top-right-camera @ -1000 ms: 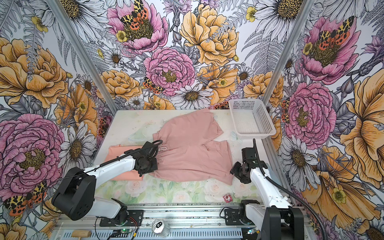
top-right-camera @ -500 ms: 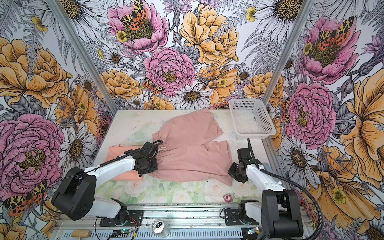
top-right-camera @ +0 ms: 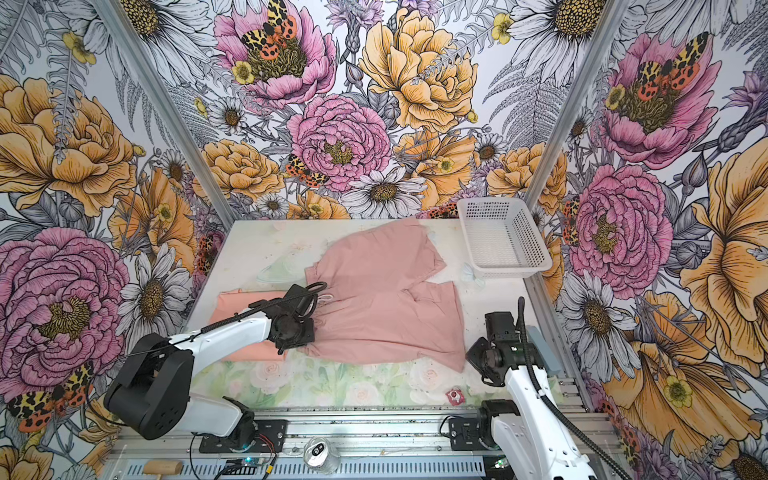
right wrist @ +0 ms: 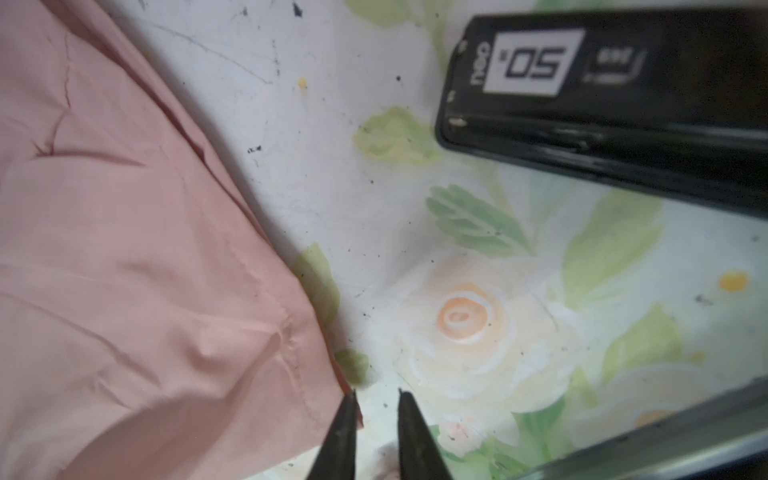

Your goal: Fold and stack the mixed laundry pile

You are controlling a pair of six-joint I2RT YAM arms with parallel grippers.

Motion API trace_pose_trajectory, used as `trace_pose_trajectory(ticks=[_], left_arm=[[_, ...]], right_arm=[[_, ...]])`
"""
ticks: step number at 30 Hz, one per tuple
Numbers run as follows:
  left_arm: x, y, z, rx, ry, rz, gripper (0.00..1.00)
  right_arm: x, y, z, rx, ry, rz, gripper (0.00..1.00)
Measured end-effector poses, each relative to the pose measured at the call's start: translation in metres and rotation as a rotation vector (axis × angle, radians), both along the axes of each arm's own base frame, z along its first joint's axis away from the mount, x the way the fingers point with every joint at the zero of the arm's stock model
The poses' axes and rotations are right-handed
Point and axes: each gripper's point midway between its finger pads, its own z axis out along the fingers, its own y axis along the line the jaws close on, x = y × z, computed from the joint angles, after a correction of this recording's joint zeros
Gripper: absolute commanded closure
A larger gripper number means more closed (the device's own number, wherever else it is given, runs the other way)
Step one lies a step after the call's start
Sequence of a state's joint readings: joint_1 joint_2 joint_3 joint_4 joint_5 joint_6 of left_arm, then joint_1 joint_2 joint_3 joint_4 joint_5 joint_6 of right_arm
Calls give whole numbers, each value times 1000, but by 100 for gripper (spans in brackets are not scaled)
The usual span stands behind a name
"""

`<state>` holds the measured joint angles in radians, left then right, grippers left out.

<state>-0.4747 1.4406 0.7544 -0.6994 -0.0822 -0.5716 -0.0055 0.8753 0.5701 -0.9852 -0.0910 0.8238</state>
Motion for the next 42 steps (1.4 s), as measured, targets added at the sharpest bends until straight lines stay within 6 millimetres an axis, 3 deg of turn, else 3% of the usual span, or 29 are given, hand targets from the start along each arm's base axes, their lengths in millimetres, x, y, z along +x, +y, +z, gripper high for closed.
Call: trace_pose_trajectory(ticks=[6,9,15,18,20,25,28,37,42], left_arm=[[1,-3,-1,4,8,-11,100],[0,-4,-2,6,9,-17,100],[-1,-7,-2,4,7,-25,100],[-1,-7,-2,4,7,-28,100],[-1,-8,-2,4,7,-29,100],[-1,-8,-2,3,5,-28,100],[0,-8,-2,2,4,-29,100],[-1,-9,-3,-2,3,-30,100],[-1,-9,-3,-11,-1,-32,100]], right_arm=[[78,21,2,36,-15,170,41],[108,36,-8,56,-29,258,39],[139,63,-25,41,-44,407,38],[145,68,-37,8,-21,456,39],[149,68,-39,-28,-12,483,46],[140,59,-45,-101,45,506,76],[133,55,-47,-124,61,506,100],[84,49,-49,-115,89,454,100],[44,62,-48,-122,182,473,100]])
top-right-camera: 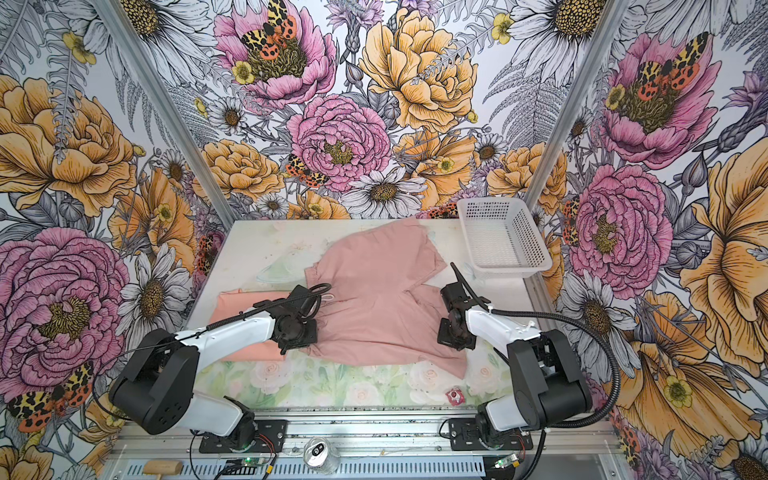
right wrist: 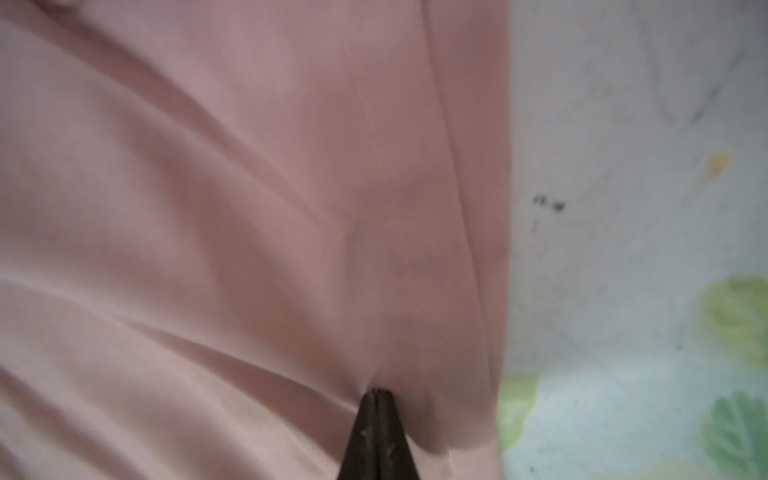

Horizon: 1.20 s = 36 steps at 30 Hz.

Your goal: Fold and stack the mixed laundry pile

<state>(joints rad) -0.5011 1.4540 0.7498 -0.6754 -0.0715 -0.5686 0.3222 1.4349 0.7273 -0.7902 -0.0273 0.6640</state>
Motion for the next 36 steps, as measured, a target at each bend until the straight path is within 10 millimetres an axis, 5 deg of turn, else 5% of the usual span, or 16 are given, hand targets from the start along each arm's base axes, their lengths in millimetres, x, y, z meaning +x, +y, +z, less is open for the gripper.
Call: trace_pose_trajectory(ticks=[3,8,14,20,23,29,32,36], left_arm=[[0,0,0,-4,-7,0,100],[0,0,0,-5,-7,-1,100],[0,-1,0,-9,-6,-5,100],[-1,-3,0,-13,-5,-9,100],[-2,-6,0,-16,-6,-20,100],[-4,-10,1,-30,-7,-29,100],[-8,-11,1,-43,-5,-35,100],[-12,-12,1,-58,-1,-40,100]], right_arm=[[-10,3,0,0,37,-7,100],[-5,-8,9,-16,50,-47,58],[70,-20,42,-20,-88,-79,33],[117,-31,23,-69,-103,-70,29],[122,-36,4,-79,-74,-71,39],[122,-39,0,-53,-111,-95,100],[104,-40,0,-39,-122,-120,100],[56,-42,1,-14,-80,-166,100]])
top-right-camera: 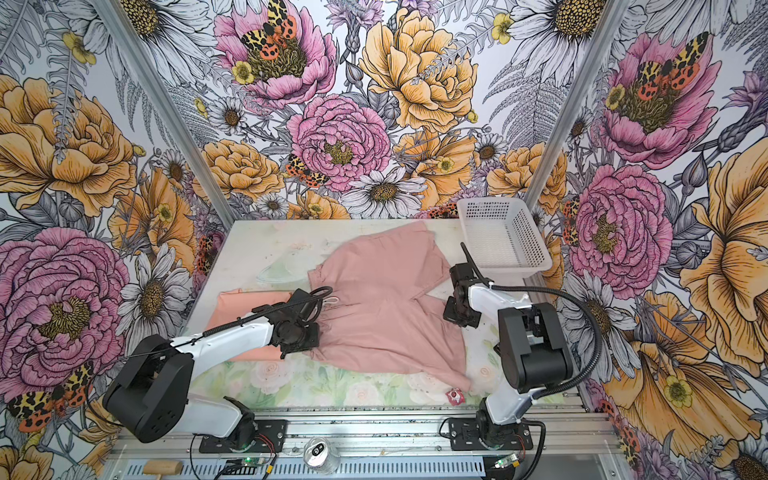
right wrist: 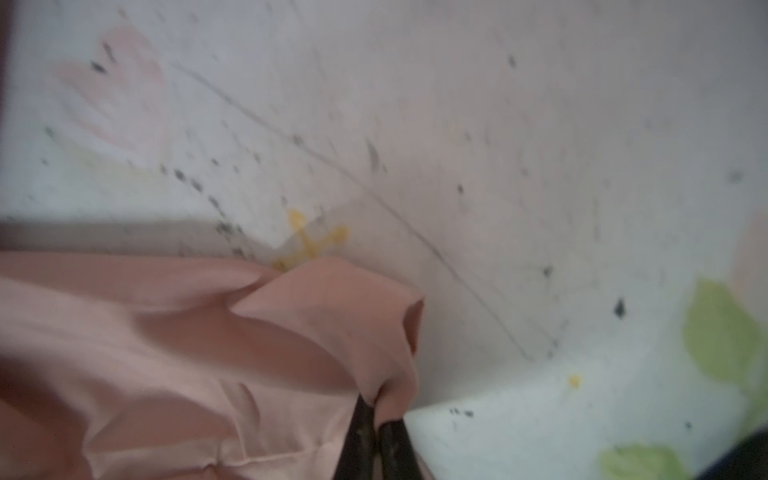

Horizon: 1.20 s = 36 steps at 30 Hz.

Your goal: Fold and stack the mixed laundry pile

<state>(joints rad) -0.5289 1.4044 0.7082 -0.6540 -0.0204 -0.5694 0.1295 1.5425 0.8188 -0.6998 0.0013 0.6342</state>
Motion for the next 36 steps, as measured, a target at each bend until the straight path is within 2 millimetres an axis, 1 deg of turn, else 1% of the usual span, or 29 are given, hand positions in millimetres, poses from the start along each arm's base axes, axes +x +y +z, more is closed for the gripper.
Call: trace_pose_trajectory(ticks=[3,4,5,6,8,9,10,11,13,15,16,18,20,23,25,27,28,30,32,36], left_arm=[[-5,-1,0,-11,5,-5,100],[-7,-2,-1,-13,6,-6,100],[-8,-2,-1,-15,5,-8,100],[-9,-1,-1,-15,5,-8,100],[-9,-1,-1,-16,5,-8,100],[-9,-2,-1,-17,6,-9,97],[-9,-2,0,-18,7,-10,90],[-10,-2,0,-17,9,-10,80],[-10,-2,3,-16,17,-4,62],[-8,-3,11,-21,14,-1,49],[-6,-4,16,-27,6,0,46],[2,-8,33,-49,-32,4,41],[16,-12,56,-81,-89,11,39],[43,-16,89,-115,-175,32,38],[60,-18,105,-123,-214,38,38],[81,-21,113,-120,-235,33,39],[93,-23,113,-116,-241,30,40],[116,-28,107,-111,-244,27,42],[139,-29,90,-103,-224,29,43],[172,-31,57,-80,-179,23,46]], right_arm=[[-45,-5,4,4,51,-38,100],[-54,-6,5,3,60,-44,95],[-62,-8,9,3,67,-52,84],[-67,-9,12,2,70,-65,77],[-68,-13,17,-3,72,-69,70],[-66,-13,20,-5,76,-67,67],[-63,-13,25,-7,74,-61,65],[-56,-13,31,-6,65,-56,62],[-34,-11,49,-4,22,-38,57],[-5,-9,69,-4,-40,-15,52],[8,-8,77,-5,-63,-2,51],[39,-4,89,-3,-110,24,50],[68,0,93,-2,-136,48,49],[102,4,87,-5,-145,77,49],[120,4,78,-9,-141,89,49],[132,3,69,-17,-131,94,49],[136,1,65,-21,-126,93,49],[141,0,56,-23,-116,93,49],[145,-4,48,-24,-103,87,49],[152,-8,39,-31,-96,84,49]])
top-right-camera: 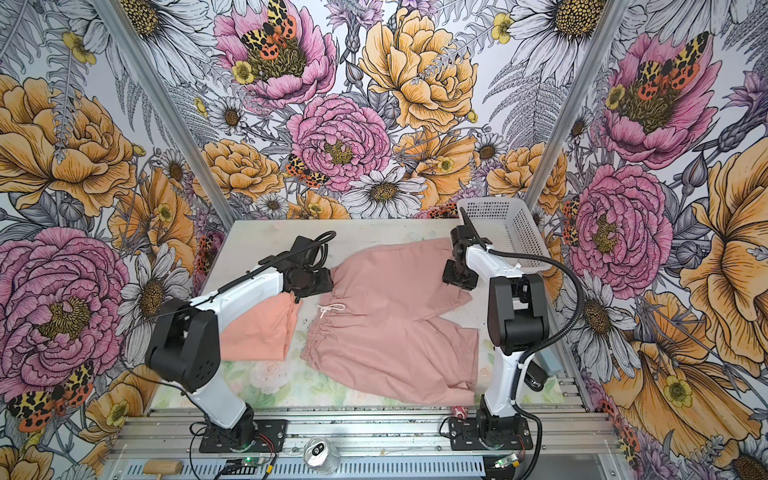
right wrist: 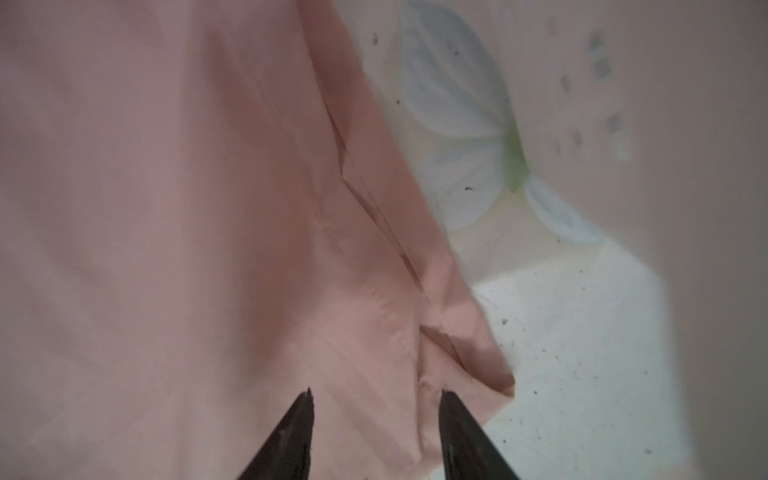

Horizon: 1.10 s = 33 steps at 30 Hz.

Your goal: Fold and stack the mixed laundry pile

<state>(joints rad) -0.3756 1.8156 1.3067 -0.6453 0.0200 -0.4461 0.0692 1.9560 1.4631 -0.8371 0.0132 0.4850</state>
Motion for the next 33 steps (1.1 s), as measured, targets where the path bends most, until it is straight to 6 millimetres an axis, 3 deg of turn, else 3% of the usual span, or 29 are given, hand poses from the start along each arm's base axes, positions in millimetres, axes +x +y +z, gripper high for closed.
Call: trace_pose_trajectory(ticks=[6,11,18,26,33], left_arm=[[37,-4,-30,11,32,-12,51],[53,-5,-49,36,67,-22,64],[57,12,-53,56,80,9,72],[58,54,-53,78,84,95,72],[56,57,-52,107,82,101,71]], right_arm=[[10,-2,5,1,-29,0,49],[11,-2,5,2,-29,3,49],[11,-3,5,2,-29,-1,49],[11,-2,3,10,-24,0,49],[26,3,-1,35,-41,6,49]])
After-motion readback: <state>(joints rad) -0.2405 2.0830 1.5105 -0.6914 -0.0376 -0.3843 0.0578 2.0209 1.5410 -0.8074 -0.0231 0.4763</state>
